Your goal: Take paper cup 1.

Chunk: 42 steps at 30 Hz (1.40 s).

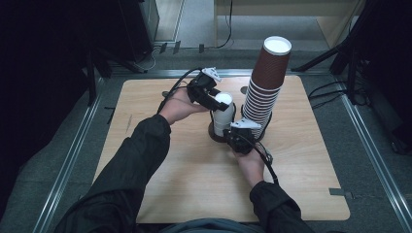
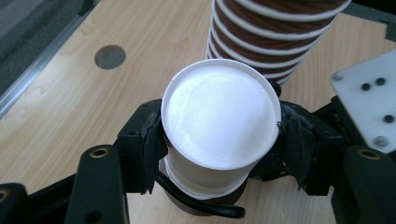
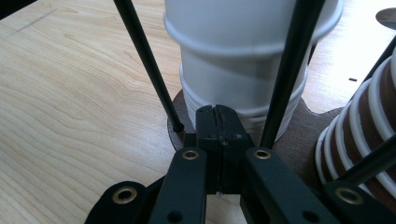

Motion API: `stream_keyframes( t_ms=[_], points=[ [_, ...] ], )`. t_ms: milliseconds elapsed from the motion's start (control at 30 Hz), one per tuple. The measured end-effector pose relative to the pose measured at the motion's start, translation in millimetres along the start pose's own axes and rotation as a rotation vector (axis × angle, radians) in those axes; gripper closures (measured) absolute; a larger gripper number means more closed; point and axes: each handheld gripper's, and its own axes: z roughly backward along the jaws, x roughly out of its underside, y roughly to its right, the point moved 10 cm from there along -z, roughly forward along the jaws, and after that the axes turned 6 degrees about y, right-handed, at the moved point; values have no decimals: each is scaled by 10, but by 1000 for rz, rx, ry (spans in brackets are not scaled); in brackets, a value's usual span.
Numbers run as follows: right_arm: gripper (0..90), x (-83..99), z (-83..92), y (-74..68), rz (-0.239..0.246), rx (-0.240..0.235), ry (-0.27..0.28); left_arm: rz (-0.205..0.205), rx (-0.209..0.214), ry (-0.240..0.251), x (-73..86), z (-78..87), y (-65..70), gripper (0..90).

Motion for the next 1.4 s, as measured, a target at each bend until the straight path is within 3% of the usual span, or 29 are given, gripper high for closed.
stream_keyframes(
  t_ms=[300, 767, 1033, 1200, 1400],
  points=[
    [892, 20, 18, -22, -3, -9, -7, -15, -1, 15, -150, 186, 31, 358],
    [891, 30, 168, -143, 78, -54, -42, -32, -11, 64, -400, 654, 114, 359],
    [835, 24, 427, -246, 129, -173, -84, -56, -9, 57, -355, 863, 253, 359],
    [726, 34, 591, -293, 47, -276, -137, -51, 1, 81, -257, 974, 359, 359],
    [641, 13, 743, -362, 69, -373, -134, -59, 4, 91, -91, 1042, 492, 358]
  ],
)
